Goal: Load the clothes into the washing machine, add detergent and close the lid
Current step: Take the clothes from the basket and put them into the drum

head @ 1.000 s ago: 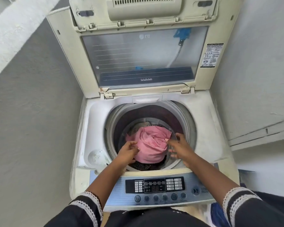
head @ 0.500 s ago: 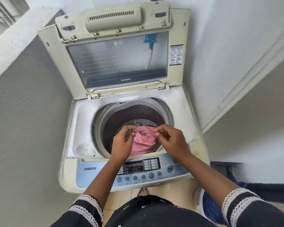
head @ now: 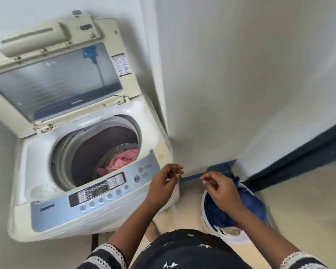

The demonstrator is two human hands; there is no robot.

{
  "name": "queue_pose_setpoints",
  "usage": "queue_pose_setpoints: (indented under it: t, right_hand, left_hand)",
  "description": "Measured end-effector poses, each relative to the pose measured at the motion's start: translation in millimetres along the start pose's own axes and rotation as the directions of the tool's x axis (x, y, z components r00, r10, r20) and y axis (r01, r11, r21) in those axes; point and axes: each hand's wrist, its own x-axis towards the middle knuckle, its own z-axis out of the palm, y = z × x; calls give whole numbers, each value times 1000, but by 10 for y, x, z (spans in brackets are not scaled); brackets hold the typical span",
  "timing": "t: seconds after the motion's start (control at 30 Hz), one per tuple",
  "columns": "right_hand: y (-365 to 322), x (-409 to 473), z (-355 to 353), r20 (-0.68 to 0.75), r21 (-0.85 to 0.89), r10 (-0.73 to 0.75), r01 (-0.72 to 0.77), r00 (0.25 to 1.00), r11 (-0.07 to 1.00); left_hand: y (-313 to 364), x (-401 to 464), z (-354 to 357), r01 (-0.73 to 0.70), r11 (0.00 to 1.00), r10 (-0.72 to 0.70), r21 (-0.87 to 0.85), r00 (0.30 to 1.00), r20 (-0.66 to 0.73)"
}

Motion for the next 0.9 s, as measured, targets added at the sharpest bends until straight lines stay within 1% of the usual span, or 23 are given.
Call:
queue_pose_setpoints:
  t: [0.07,0.2,0.3,0.43,0.53,0.6,0.7,0.77,0.9]
  right_hand:
    - [261,-239,-89,15,-36,62,-61,998,997]
    - [838,-795,-475,-15,-68,247,-247,969,967]
    - [1143,-1070,-685,0,-77,350,-349,937,934]
    - [1374,-1292,-867,23,-60,467,-465,884,883]
    - [1553,-1326,-907,55,-49,531,-529,846,847]
    - [1719,-1294,-880,113,-76,571,-566,813,821]
    - [2053,-1200,-795,217,-147,649,-633,729,760]
    - [2256,-1113,-728,253,-188,685,-660,683,728]
    - [2718,-807,-540,276,-207,727,-699,629,684]
  left_hand:
    - [-109,-77,148,59,998,-59,-7,998,28]
    - [-245,-185,715,192,980,-196,46,970,142]
    - [-327,-229,1034,249,963,-264,100,943,203]
    - [-389,-265,1356,295,937,-340,186,890,304]
    - [-434,-186,1521,297,915,-386,273,841,380]
    - [-507,-90,1608,294,898,-416,327,812,410]
    - [-645,115,1760,269,861,-462,432,769,442]
    - [-754,281,1861,222,838,-477,498,741,472]
    - [-1115,683,2145,112,802,-487,587,691,534]
